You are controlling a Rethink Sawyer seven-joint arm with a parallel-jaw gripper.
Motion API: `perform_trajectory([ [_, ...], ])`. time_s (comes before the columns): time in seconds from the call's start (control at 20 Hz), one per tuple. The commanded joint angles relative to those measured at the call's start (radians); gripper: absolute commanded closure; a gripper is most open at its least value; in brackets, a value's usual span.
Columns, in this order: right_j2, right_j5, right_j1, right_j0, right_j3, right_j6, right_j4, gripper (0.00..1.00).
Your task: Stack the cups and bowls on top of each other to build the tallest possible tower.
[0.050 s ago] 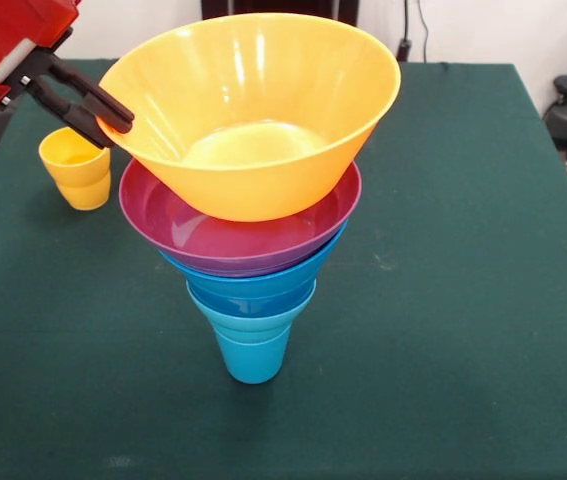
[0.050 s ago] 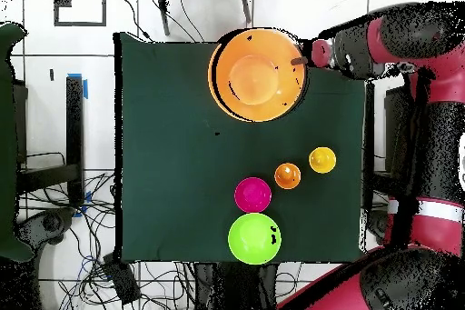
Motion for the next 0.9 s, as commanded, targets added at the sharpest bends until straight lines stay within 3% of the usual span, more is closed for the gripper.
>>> perform_trajectory([
  [0.05,0.027,-0.010,0.012,0.042,-0.043,-0.352,-0.040,1.00],
  [0.9,0.027,-0.001,0.025,0.055,-0.071,-0.366,-0.042,1.00],
])
